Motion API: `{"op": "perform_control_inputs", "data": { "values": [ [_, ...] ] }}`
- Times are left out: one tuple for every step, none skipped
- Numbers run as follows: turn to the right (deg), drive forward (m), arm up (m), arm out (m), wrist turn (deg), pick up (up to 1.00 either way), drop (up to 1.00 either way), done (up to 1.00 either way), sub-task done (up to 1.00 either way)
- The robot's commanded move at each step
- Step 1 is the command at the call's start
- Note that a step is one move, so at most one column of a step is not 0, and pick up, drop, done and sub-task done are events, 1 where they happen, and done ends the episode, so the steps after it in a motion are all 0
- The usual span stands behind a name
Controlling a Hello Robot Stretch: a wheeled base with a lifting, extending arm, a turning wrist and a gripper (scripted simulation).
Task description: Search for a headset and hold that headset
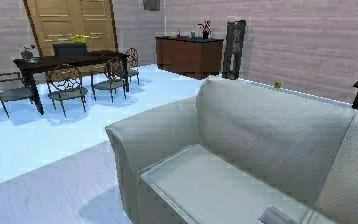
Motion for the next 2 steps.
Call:
{"op": "perform_control_inputs", "data": {
  "values": [
    [0.0,0.00,0.10,0.00,0.0,0.00,0.00,0.00,0.00],
    [0.0,0.00,0.00,0.00,0.0,0.00,0.00,1.00,0.00]
  ]
}}
